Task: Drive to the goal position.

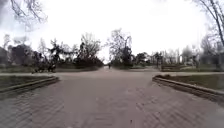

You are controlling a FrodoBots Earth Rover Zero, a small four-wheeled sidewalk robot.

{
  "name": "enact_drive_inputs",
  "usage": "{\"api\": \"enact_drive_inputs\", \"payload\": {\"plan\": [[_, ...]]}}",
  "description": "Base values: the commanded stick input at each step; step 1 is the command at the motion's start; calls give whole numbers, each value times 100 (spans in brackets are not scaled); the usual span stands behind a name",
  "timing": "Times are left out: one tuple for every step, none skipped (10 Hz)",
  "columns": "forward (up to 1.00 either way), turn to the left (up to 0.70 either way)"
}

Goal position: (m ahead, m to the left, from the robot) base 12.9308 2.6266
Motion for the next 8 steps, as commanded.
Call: {"api": "enact_drive_inputs", "payload": {"plan": [[70, 0], [70, 0], [70, 0], [70, 0], [70, 0], [70, 0], [70, 0], [70, 0]]}}
